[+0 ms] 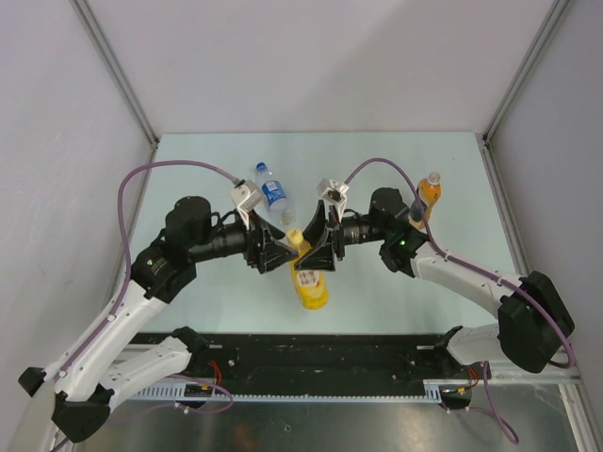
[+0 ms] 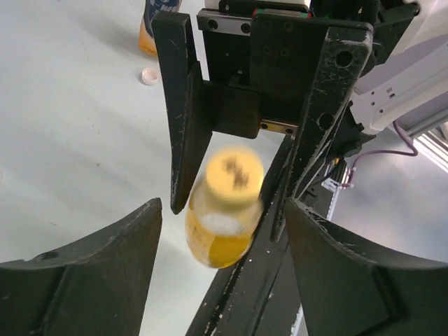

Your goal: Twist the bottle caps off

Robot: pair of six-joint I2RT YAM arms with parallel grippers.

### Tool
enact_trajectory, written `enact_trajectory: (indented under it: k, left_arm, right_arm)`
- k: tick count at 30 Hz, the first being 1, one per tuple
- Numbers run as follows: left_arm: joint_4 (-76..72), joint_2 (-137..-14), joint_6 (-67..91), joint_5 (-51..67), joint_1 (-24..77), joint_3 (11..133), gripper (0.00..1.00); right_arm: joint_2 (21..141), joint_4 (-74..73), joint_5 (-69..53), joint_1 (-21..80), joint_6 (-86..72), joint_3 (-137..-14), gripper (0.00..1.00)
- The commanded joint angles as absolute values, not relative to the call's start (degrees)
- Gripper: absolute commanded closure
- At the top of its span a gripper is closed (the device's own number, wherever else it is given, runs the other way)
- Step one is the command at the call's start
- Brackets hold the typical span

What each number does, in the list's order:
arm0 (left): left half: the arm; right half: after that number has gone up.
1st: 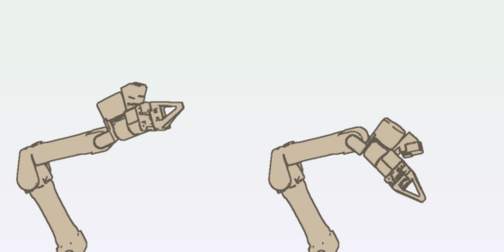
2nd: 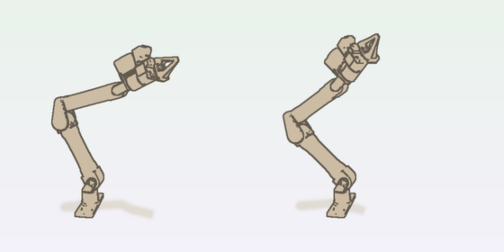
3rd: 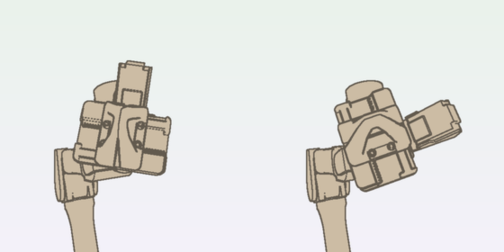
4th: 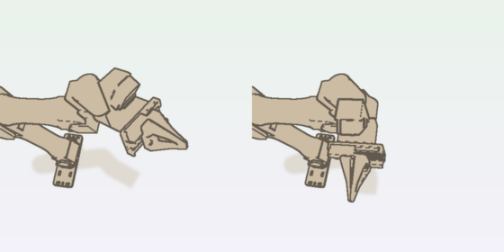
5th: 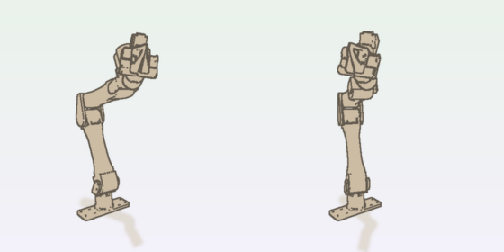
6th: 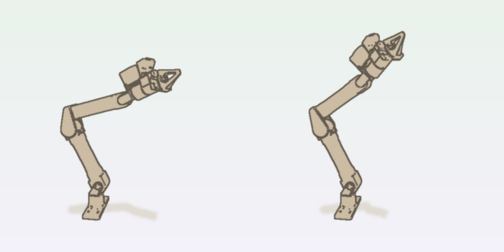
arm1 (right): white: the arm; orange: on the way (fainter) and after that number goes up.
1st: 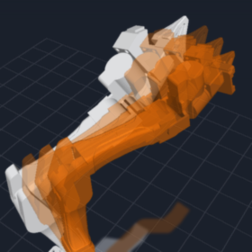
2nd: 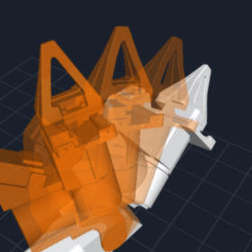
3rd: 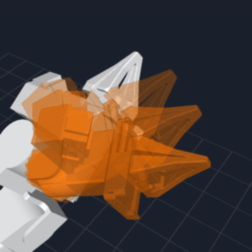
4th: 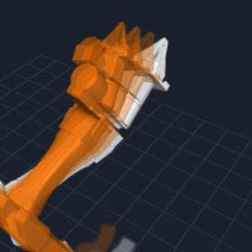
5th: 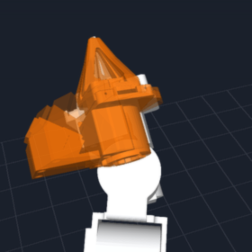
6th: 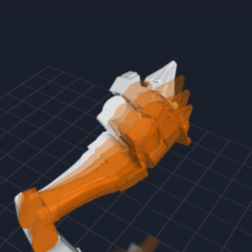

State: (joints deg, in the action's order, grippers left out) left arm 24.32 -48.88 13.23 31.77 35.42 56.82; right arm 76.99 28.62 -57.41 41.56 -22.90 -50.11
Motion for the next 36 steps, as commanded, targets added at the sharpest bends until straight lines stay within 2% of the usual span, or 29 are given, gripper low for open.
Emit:
enact_trajectory:
  k: [1,6,13,25,32,36]
  left_arm:
    - [21.7,-46.4,13.3,29.8,35.7,57.8,0.18]
    - [21.8,-43.8,12.8,25.5,35.7,56.7,0.02]
    - [21.8,-40.7,12.6,19.7,35.6,55.4,0.01]
    - [22.0,-46.8,10.7,24.1,36.8,50.4,0.01]
    - [25.0,-54.0,5.7,15.4,48.6,49.6,0.01]
    - [26.0,-56.7,3.9,10.4,54.6,49.4,0.01]
  right_arm:
    - [77.1,30.7,-57.4,41.9,-23.4,-53.4,0.32]
    - [76.7,29.1,-55.7,41.4,-23.8,-54.3,0.44]
    - [75.7,31.2,-53.4,37.9,-27.3,-55.1,0.52]
    - [73.9,18.2,-48.8,32.0,-22.2,-55.4,0.35]
    - [71.6,10.4,-46.0,25.8,-20.3,-55.4,0.16]
    - [70.0,7.1,-44.5,23.7,-18.6,-55.4,0.09]
